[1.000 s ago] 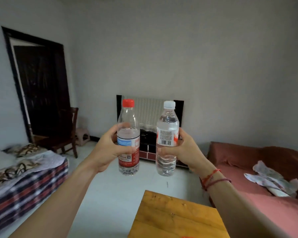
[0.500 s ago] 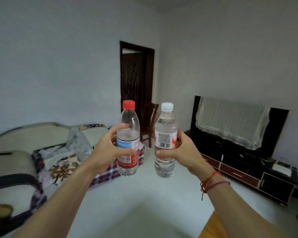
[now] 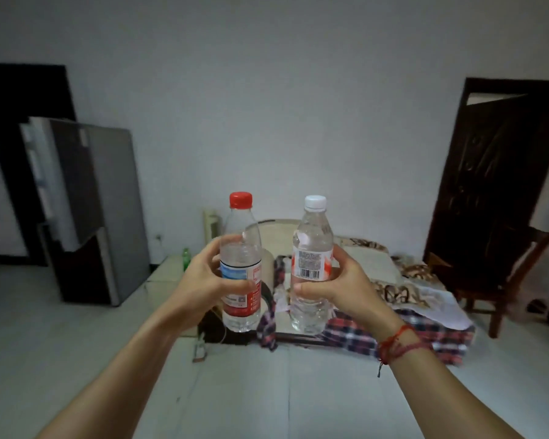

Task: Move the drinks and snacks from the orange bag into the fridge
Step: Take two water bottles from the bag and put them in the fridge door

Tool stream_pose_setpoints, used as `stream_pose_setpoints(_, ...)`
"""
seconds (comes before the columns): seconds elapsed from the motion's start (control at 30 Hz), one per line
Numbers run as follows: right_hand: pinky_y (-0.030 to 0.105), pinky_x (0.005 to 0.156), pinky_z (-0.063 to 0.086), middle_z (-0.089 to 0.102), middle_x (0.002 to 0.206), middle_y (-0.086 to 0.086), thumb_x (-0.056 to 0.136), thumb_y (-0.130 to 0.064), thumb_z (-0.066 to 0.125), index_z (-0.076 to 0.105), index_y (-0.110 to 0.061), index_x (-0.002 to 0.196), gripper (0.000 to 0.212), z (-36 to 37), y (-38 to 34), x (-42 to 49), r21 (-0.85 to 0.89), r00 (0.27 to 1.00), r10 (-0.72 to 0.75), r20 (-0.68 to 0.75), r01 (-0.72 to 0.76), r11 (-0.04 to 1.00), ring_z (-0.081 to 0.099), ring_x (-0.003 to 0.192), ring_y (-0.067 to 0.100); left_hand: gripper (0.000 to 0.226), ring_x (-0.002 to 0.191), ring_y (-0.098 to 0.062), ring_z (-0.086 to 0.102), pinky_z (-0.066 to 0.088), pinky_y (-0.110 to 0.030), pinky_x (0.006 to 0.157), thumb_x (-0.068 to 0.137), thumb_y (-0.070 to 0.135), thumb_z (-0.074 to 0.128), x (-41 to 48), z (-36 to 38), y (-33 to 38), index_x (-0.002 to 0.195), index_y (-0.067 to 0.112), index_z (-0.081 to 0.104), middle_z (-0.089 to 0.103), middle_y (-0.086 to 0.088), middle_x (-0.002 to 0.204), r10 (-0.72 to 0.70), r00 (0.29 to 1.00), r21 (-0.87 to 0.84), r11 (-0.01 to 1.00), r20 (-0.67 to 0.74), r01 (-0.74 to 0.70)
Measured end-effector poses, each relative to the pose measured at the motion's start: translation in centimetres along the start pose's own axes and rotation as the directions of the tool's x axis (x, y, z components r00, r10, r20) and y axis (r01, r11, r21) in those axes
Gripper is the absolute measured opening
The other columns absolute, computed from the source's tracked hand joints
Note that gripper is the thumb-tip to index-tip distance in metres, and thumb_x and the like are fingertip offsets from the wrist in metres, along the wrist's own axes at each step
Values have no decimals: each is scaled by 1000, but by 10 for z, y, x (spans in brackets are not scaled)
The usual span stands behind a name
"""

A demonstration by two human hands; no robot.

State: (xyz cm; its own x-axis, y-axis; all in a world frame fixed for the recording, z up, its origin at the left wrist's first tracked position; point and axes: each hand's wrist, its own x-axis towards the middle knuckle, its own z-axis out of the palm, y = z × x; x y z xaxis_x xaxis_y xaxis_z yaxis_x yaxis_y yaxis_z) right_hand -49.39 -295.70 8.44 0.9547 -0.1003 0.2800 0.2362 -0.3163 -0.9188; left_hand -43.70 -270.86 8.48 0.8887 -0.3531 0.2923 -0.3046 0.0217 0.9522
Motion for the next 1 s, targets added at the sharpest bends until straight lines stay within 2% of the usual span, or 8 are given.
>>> stream_pose_setpoints(0.13, 32, 82, 58, 77, 106, -4, 64, -12, 93, 61, -28, 122, 68, 46, -6, 21, 90, 980, -57, 192, 40, 995, 75, 94, 12, 81, 98, -28, 71, 56, -42, 83, 51, -3, 84, -34, -37, 6, 122, 29, 59, 74, -8, 105, -14, 980, 30, 999, -197, 21)
stream_pose_setpoints(0.23, 38, 90, 57, 75, 113, -2, 61, -15, 95, 58, -26, 130, 79, 78, -12, 26, 141, 944, -99, 316, 56, 988, 73, 103, 16, 87, 100, -29, 70, 55, -44, 85, 44, 7, 85, -65, -57, 11, 124, 28, 58, 73, -11, 108, -8, 953, 50, 998, -303, 24)
stream_pose_setpoints(0.4, 41, 92, 59, 74, 114, 2, 63, -4, 91, 58, -21, 127, 74, 141, -34, 24, 221, 869, -182, 460, 86, 971, 73, 103, 18, 76, 95, -23, 72, 57, -28, 72, 51, -4, 78, -123, -93, 30, 120, 25, 59, 74, -6, 102, 23, 885, 127, 991, -466, 41)
stream_pose_setpoints(0.47, 42, 93, 58, 74, 114, 1, 62, -7, 92, 58, -24, 126, 74, 169, -43, 20, 236, 830, -207, 518, 94, 967, 73, 104, 17, 76, 97, -22, 71, 57, -29, 74, 52, -1, 78, -148, -107, 37, 120, 26, 59, 74, -3, 103, 24, 854, 151, 987, -520, 64)
stream_pose_setpoints(0.53, 34, 88, 60, 75, 110, -3, 63, -8, 93, 58, -28, 120, 70, 197, -54, 13, 249, 792, -226, 566, 97, 964, 73, 101, 11, 75, 99, -21, 71, 57, -32, 77, 53, 1, 80, -174, -122, 43, 120, 28, 59, 73, -1, 104, 27, 821, 165, 983, -570, 83)
stream_pose_setpoints(0.67, 17, 69, 58, 78, 100, -5, 64, -2, 91, 60, -24, 114, 63, 244, -78, -7, 294, 735, -277, 619, 111, 949, 75, 92, 8, 74, 99, -19, 70, 57, -29, 75, 60, -7, 82, -217, -150, 55, 119, 30, 58, 73, 3, 102, 55, 765, 207, 973, -641, 104)
stream_pose_setpoints(0.87, 29, 82, 60, 78, 101, -3, 62, -5, 93, 61, -21, 115, 64, 290, -96, -26, 310, 709, -291, 642, 107, 945, 75, 93, 12, 71, 98, -17, 70, 57, -28, 75, 58, -1, 82, -252, -181, 64, 116, 33, 59, 73, 4, 102, 79, 733, 222, 970, -676, 100)
stream_pose_setpoints(1.0, 27, 80, 58, 77, 102, -4, 62, -6, 93, 61, -25, 114, 64, 309, -102, -31, 305, 703, -291, 650, 110, 946, 74, 93, 10, 71, 96, -14, 70, 56, -28, 74, 56, 1, 81, -261, -198, 62, 112, 38, 60, 73, 8, 100, 76, 729, 216, 971, -680, 101)
